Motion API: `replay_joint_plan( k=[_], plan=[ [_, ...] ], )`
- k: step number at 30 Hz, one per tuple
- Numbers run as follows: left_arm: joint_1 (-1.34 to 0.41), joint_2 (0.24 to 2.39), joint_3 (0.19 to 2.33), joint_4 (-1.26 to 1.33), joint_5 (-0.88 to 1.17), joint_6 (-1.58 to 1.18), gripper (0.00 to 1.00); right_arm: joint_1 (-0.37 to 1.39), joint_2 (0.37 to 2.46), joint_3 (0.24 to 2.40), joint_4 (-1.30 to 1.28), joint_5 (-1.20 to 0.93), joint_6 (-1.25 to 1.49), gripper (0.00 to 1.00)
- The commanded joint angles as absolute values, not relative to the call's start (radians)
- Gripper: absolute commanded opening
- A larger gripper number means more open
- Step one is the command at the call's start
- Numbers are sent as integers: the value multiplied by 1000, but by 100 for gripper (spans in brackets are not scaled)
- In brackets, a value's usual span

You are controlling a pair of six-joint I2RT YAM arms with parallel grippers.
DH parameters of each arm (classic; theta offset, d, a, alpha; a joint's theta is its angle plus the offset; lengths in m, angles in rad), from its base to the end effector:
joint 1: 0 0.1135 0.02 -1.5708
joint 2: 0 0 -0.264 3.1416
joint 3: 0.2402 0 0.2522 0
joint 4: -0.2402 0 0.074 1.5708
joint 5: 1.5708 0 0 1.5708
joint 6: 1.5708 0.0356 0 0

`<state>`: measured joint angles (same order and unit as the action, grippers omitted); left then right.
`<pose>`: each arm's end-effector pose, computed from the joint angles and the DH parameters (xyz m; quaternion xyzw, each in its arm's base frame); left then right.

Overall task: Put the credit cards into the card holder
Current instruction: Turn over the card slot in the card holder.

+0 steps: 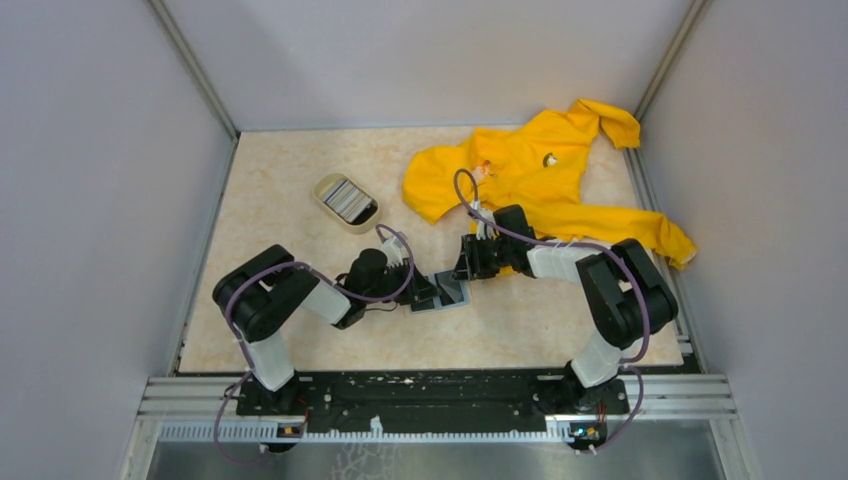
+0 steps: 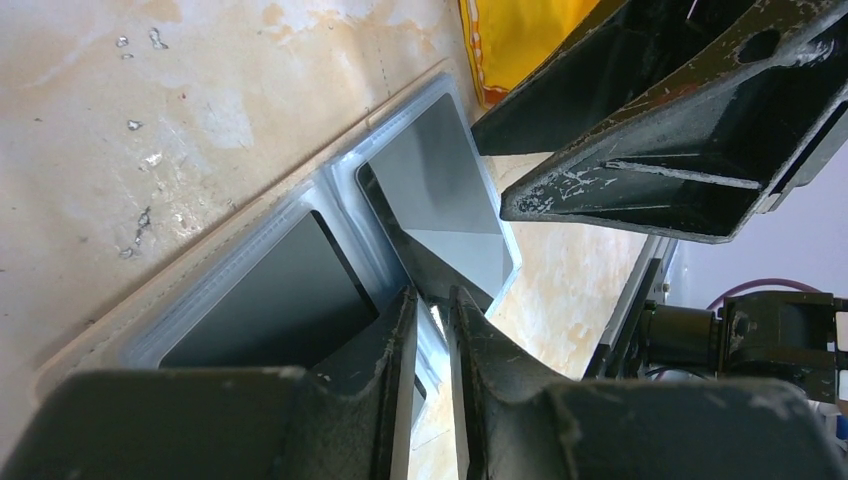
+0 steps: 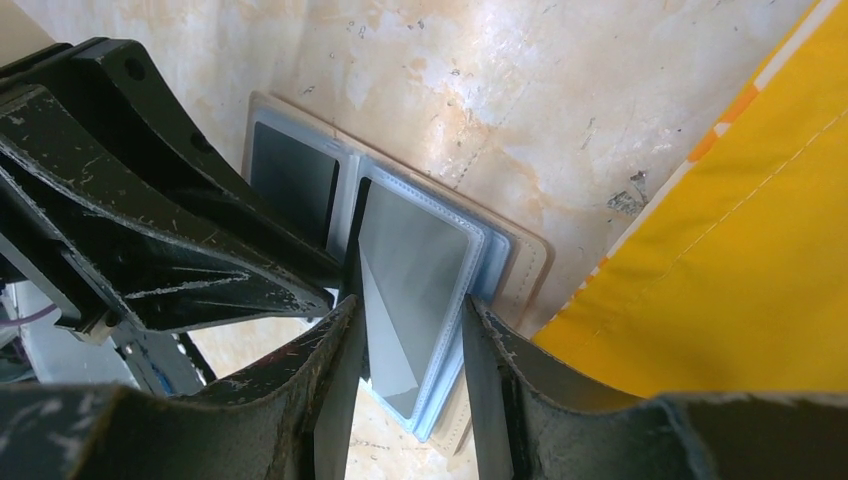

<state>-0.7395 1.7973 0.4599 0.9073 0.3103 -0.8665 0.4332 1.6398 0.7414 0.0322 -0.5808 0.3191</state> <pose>0.2087 -0.2051 0.1013 0.0305 0.8352 -0.4741 0.2769 0.2686 0.1457 0.1435 -0.1499 0.8922 0.3714 0.2088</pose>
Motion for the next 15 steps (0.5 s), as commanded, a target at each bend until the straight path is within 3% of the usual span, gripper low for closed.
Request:
replay_joint_plan(
  k=[1, 15],
  plan=[
    [-746, 1833, 471, 887, 318, -850, 24, 426, 1651, 774, 62, -620, 361, 41],
    [-746, 1827, 465, 888, 315, -853, 24, 423, 1593, 746, 144, -719, 448, 35]
  ],
)
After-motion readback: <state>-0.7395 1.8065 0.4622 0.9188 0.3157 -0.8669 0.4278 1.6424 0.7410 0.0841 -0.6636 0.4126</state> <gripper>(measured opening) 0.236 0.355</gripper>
